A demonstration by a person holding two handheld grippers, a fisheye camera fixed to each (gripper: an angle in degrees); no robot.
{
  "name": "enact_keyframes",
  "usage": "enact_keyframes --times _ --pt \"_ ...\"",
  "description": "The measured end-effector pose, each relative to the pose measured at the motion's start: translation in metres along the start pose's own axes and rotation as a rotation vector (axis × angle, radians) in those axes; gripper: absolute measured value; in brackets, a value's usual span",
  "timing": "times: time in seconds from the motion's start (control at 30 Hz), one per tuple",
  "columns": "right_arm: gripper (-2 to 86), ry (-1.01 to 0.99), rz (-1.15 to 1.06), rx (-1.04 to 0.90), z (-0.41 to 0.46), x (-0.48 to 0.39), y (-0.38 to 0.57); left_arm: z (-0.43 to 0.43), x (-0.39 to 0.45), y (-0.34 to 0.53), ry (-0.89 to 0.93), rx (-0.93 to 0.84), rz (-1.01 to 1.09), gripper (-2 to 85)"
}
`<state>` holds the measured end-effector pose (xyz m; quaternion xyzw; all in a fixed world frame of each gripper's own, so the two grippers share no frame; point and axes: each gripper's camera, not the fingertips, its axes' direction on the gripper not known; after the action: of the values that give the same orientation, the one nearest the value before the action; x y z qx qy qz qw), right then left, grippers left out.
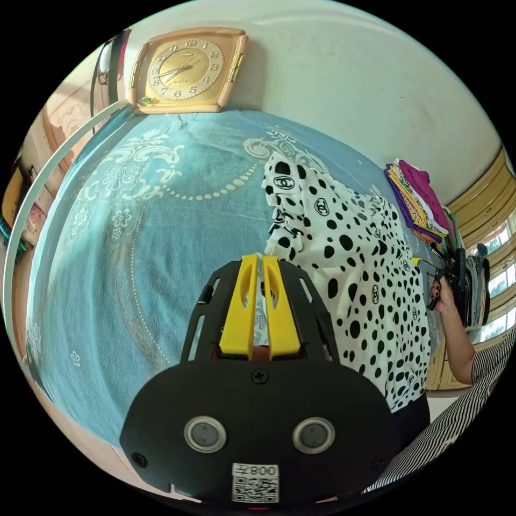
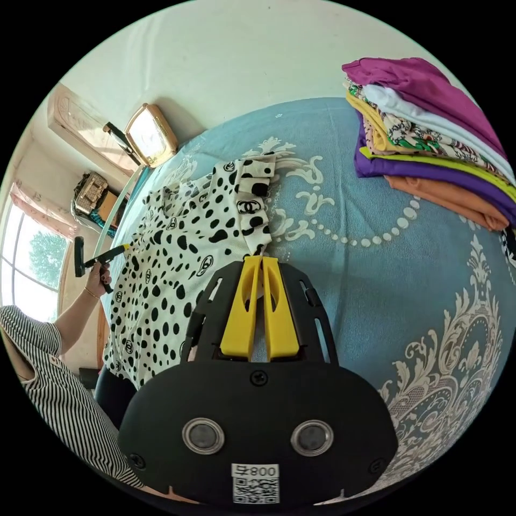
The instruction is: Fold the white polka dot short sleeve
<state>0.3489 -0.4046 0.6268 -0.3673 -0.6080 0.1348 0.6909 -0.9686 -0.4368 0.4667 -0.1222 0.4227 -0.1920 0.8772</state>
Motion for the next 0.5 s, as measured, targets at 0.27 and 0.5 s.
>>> enact_keyframes --times 0.27,0.5 --pt "2.1 -0.022 -0.081 0.164 0.001 -0.032 -0.047 0.012 0.05 -0.068 0.255 0.156 0.235 8.0" --pt "4.2 0.016 -0.404 -0.046 0.091 -0.116 -0.149 0.108 0.137 -0.168 0.198 -0.038 0.473 8.8"
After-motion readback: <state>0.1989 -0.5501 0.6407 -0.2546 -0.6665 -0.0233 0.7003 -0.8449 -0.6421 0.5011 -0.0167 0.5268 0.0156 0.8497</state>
